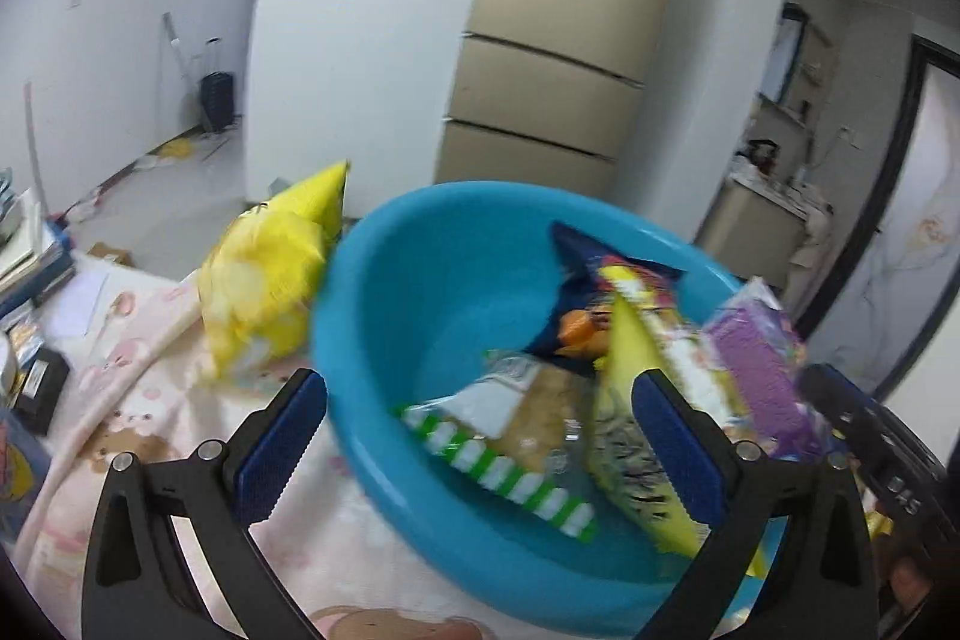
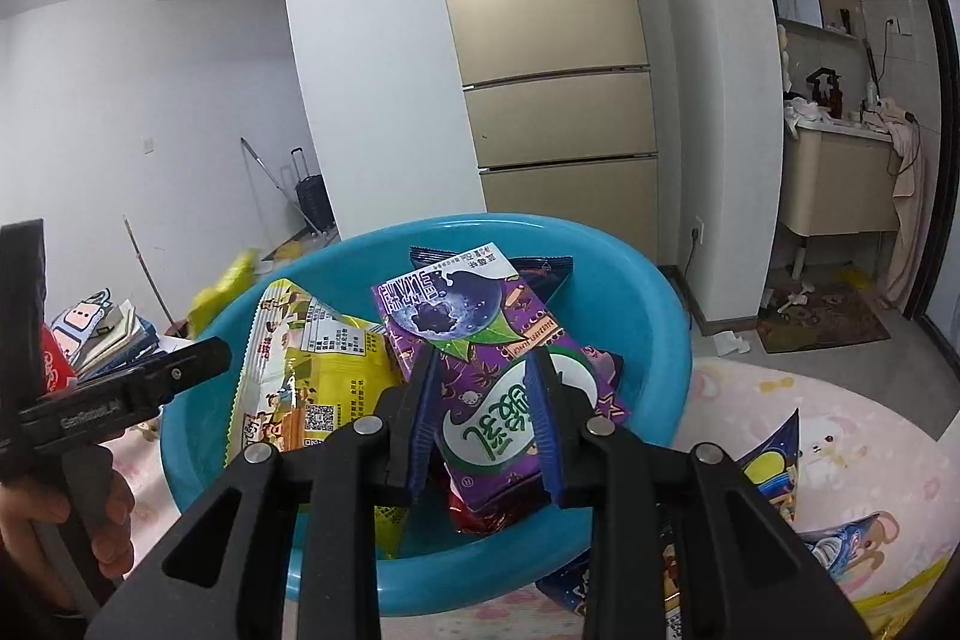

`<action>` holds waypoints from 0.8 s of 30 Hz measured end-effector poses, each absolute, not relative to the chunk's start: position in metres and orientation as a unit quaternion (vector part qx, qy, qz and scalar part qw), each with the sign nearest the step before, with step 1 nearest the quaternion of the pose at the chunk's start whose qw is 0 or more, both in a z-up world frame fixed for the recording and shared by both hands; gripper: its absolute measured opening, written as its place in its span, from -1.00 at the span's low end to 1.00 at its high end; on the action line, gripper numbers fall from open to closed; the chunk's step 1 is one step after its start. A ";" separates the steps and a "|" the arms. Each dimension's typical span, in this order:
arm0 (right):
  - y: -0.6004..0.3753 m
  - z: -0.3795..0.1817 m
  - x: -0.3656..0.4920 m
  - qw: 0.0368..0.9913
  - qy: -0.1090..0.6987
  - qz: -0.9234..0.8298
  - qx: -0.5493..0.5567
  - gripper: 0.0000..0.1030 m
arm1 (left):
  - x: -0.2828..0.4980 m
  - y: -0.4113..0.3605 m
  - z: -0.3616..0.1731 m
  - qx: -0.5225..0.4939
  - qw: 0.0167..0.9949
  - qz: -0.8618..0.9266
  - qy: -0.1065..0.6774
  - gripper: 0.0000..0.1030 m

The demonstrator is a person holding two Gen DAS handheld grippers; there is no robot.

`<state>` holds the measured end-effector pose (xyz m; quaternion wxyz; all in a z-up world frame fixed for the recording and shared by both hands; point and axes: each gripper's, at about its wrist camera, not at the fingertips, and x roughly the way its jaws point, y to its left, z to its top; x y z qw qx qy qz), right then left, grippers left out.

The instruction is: Organize snacks

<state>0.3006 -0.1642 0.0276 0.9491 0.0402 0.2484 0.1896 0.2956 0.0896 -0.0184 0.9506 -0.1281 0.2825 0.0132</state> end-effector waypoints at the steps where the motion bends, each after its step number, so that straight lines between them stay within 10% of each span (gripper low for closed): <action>1: -0.164 0.027 0.300 0.949 0.248 0.191 0.041 -0.35 | 0.293 0.087 -0.014 -0.114 0.954 0.012 0.278 1.00; 8: -0.164 0.028 0.298 0.948 0.246 0.196 0.054 -0.01 | 0.252 0.105 0.058 -0.069 0.976 0.073 0.194 1.00; 24: -0.153 0.030 0.291 0.950 0.218 0.219 0.039 0.31 | 0.356 0.222 -0.005 -0.210 0.909 0.084 0.351 1.00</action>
